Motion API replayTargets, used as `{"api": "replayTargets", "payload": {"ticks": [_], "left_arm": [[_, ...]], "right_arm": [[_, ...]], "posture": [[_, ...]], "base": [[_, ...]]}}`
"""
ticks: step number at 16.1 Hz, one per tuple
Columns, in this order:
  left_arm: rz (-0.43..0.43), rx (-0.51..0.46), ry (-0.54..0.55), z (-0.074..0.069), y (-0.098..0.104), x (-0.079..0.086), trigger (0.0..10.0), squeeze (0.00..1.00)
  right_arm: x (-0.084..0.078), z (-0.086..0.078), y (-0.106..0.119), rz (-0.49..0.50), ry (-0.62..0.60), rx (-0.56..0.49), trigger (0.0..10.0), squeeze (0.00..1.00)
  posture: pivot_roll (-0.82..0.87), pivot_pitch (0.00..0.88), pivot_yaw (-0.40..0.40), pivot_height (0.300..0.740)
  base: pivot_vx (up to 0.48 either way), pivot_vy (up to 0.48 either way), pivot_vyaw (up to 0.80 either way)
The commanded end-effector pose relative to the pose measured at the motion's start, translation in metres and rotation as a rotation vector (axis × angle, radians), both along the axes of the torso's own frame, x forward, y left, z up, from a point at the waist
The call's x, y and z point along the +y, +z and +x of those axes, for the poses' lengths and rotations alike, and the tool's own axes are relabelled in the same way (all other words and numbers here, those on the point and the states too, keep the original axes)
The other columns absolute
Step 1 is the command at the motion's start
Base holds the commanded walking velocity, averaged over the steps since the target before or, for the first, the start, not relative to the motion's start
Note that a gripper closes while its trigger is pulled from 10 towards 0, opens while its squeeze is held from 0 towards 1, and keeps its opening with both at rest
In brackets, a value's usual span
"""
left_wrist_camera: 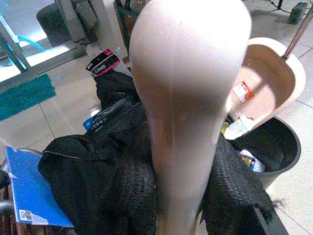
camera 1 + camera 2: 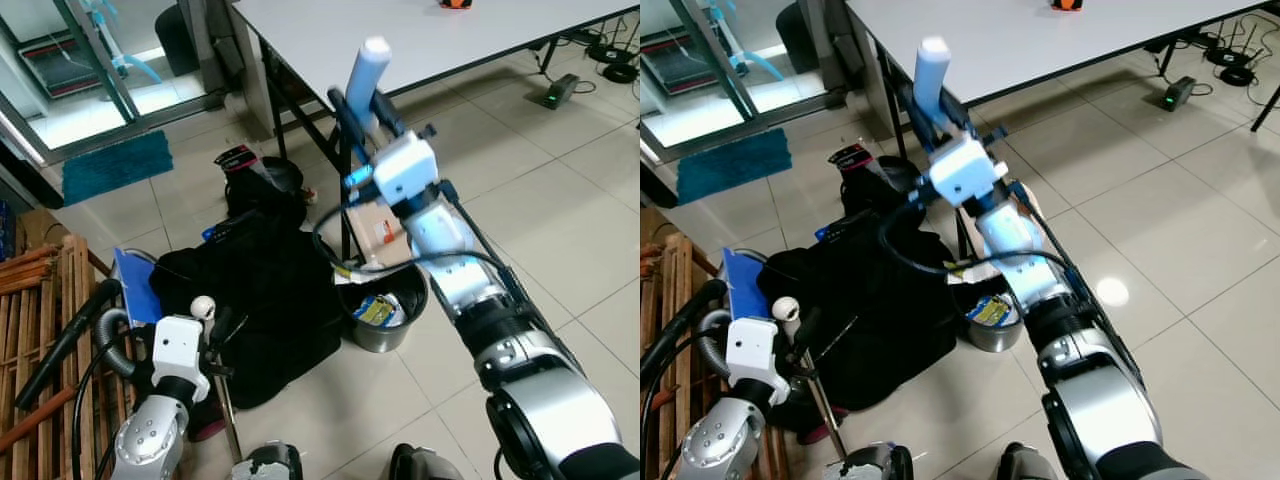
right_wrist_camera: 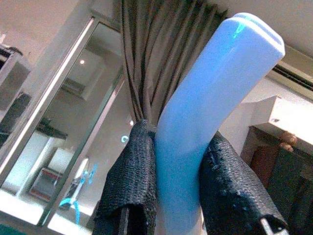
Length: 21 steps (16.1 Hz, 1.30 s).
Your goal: Sweep floor
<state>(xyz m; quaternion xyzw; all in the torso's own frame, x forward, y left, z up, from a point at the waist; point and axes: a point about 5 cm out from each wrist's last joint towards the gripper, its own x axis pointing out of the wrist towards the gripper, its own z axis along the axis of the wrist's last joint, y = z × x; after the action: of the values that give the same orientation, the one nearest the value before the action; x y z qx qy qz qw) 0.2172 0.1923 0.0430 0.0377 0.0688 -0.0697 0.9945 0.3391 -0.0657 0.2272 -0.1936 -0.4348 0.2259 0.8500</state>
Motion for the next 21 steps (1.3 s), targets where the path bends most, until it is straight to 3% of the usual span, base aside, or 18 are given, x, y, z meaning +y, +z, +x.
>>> {"api": "replayTargets", "payload": {"ticks": [1, 8, 12, 15, 16, 18, 21], "left_arm": [[-0.004, 0.014, 0.002, 0.001, -0.002, 0.002, 10.0, 0.0], [-0.008, 0.012, -0.025, 0.013, -0.002, 0.002, 10.0, 0.0], [-0.013, -0.004, -0.049, 0.031, -0.001, -0.002, 10.0, 0.0], [-0.024, -0.009, -0.059, 0.036, -0.002, -0.003, 10.0, 0.0], [-0.024, -0.009, -0.059, 0.036, -0.002, -0.003, 10.0, 0.0], [-0.031, -0.013, -0.066, 0.039, -0.003, -0.004, 10.0, 0.0], [-0.044, -0.022, -0.054, 0.039, -0.003, -0.004, 10.0, 0.0]], "right_arm": [[0.007, -0.008, 0.009, -0.059, 0.053, -0.091, 10.0, 0.0], [0.002, -0.008, 0.005, -0.18, 0.034, -0.125, 10.0, 0.0], [-0.016, -0.01, -0.003, -0.319, -0.009, -0.126, 10.0, 0.0], [-0.031, -0.014, -0.013, -0.357, -0.045, -0.098, 10.0, 0.0], [-0.031, -0.014, -0.013, -0.357, -0.045, -0.098, 10.0, 0.0], [-0.048, -0.019, -0.013, -0.351, -0.1, -0.077, 10.0, 0.0], [-0.064, -0.021, 0.006, -0.267, -0.169, -0.1, 10.0, 0.0]], "posture": [[0.18, 0.126, 0.101, 0.74], [0.15, 0.091, 0.122, 0.74], [0.11, 0.062, 0.13, 0.74], [0.09, 0.052, 0.133, 0.74], [0.09, 0.052, 0.133, 0.74], [0.09, 0.048, 0.134, 0.74], [0.09, 0.047, 0.131, 0.74]], "base": [[0.0, 0.0, 0.0], [0.0, 0.0, 0.0], [0.0, 0.0, 0.0], [0.0, 0.0, 0.0], [0.0, 0.0, 0.0], [0.0, 0.0, 0.0], [0.0, 0.0, 0.0]]}}
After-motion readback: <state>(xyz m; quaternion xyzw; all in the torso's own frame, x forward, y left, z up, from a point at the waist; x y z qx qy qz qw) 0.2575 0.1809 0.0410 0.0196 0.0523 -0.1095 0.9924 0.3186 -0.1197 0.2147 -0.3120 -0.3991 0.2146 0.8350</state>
